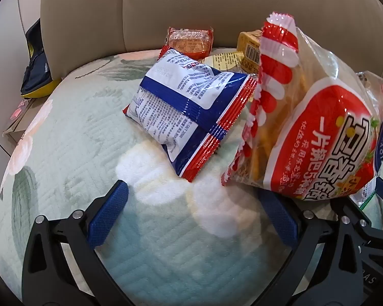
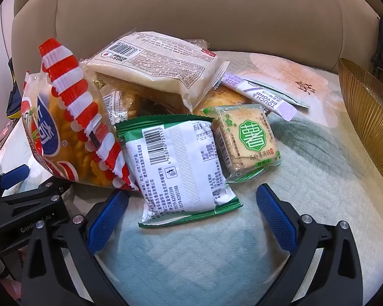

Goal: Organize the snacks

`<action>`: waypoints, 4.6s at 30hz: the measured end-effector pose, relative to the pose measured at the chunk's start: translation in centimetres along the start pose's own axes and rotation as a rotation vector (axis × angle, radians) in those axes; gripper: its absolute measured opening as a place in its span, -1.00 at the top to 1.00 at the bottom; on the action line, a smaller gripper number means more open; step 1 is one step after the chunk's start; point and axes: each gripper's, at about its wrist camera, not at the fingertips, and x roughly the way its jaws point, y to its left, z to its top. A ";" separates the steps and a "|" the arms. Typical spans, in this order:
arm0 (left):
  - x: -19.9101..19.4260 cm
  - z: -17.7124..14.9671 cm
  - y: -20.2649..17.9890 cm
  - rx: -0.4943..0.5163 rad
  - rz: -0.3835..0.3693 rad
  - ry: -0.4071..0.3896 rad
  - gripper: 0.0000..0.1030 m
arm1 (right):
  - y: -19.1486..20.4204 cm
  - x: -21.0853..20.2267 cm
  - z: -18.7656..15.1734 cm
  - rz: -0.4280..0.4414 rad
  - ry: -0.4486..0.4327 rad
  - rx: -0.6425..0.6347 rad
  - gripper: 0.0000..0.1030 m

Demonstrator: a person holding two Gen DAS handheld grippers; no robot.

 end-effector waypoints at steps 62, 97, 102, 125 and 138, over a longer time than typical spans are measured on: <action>0.0 0.0 0.0 -0.001 -0.001 -0.001 -0.94 | 0.0 0.0 0.0 0.001 0.001 0.000 -0.91; -0.1 0.0 0.0 -0.002 -0.002 0.001 -0.94 | 0.0 0.0 0.0 0.001 0.000 0.000 -0.91; -0.1 0.0 0.0 -0.002 -0.002 0.000 -0.94 | 0.1 0.0 0.1 0.001 0.000 0.000 -0.91; -0.1 -0.3 0.0 -0.001 0.000 -0.001 -0.94 | -0.3 0.0 -0.2 0.000 0.022 0.001 -0.91; -3.4 -1.4 -0.6 0.029 -0.089 0.138 -0.94 | -10.5 -5.0 2.2 0.112 0.078 0.614 -0.91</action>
